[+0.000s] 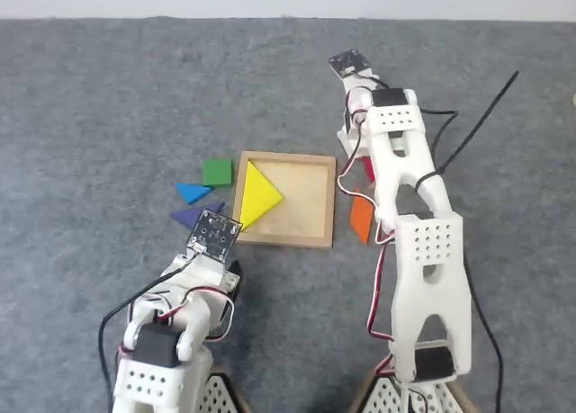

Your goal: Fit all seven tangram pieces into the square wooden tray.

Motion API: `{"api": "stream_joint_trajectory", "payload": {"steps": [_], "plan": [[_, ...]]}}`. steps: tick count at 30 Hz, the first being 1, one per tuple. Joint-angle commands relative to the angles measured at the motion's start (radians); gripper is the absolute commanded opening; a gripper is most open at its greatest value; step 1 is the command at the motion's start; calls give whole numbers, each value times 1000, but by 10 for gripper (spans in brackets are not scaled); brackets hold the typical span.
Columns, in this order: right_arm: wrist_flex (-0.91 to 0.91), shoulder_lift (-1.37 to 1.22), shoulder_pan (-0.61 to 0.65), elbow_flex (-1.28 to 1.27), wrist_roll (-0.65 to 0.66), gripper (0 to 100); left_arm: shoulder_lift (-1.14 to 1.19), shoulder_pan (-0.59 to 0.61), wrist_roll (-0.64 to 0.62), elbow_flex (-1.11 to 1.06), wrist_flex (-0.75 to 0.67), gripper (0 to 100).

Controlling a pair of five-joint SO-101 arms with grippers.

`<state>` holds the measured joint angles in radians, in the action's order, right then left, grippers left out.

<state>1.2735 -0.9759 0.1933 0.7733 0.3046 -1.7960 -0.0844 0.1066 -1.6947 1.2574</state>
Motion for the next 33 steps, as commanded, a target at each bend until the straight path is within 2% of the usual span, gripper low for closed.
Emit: {"api": "stream_joint_trajectory", "payload": {"steps": [1,12,18,20,27,33], "plan": [[-5,-13,-39,28,-35,354,-17,8,-9,12,3,116],[85,-18,-33,28,-63,342,-17,8,-9,12,3,116],[84,-19,-31,28,-63,165,-17,8,-9,12,3,116],[82,-19,-31,28,-63,134,-17,8,-9,12,3,116],[105,5,-30,28,-66,123,-17,8,-9,12,3,116],[219,145,-5,28,-149,122,-17,8,-9,12,3,116]]}}
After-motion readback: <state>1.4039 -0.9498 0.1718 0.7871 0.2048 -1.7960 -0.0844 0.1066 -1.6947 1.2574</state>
